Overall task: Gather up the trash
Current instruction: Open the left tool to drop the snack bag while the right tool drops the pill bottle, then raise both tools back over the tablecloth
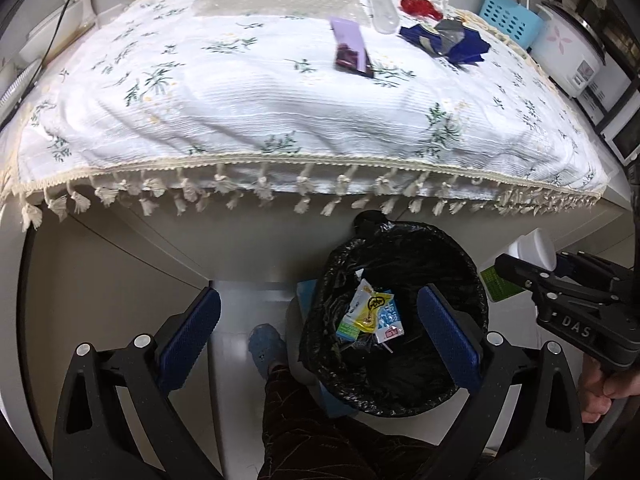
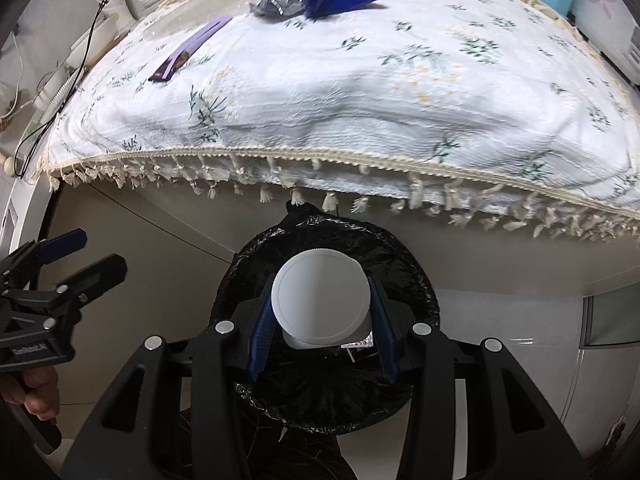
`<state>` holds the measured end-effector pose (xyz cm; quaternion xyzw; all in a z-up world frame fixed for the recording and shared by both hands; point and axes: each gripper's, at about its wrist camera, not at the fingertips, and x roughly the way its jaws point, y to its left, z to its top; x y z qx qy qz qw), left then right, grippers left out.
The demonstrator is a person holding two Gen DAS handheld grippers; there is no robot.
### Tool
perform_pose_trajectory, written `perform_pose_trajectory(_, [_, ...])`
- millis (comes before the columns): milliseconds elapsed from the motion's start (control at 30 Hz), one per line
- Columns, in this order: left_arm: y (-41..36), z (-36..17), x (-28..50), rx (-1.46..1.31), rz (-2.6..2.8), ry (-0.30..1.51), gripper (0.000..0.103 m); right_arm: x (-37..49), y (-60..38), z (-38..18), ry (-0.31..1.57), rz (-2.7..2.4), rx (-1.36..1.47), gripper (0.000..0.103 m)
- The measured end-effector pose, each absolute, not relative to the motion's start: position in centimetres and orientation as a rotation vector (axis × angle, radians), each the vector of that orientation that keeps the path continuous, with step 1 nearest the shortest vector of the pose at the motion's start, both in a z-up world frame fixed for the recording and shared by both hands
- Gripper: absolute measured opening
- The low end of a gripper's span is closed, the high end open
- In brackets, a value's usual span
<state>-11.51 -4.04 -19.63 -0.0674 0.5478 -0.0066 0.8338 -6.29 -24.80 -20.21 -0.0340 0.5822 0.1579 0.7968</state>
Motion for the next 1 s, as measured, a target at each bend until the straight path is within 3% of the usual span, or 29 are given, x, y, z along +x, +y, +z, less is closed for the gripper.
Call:
perform_pose_trajectory(400, [-2.7, -20.3, -11.1, -0.147, 0.010, 1.175, 0.096, -5.6, -24.2, -21.0, 1.257, 0.314, -0.063, 0.043])
perform_pose_trajectory(500, [-2.9, -20.4, -11.0, -0.142, 0.005, 1.174, 0.097, -5.4, -24.7, -20.2, 1.236, 0.299, -0.061, 0.052])
perform_pose_trajectory(567, [-3.1, -20.4, -10.8, -0.142, 0.002, 1.174, 0.097, -5.3, -25.0, -19.4, 1.215, 0.276, -0.063, 0.068])
perform_pose_trajectory(667, [-3.3, -20.0, -10.7, -0.146, 0.009, 1.177, 0.097, -5.3, -25.5, -17.8, 1.167, 0.250, -0.070, 0.083])
perform_pose_trajectory(1000, [-4.2, -15.5, -10.2, -0.158, -0.016, 1.126, 0.097, -4.7, -27.5, -12.4, 1.090, 0.201, -0.068, 0.095])
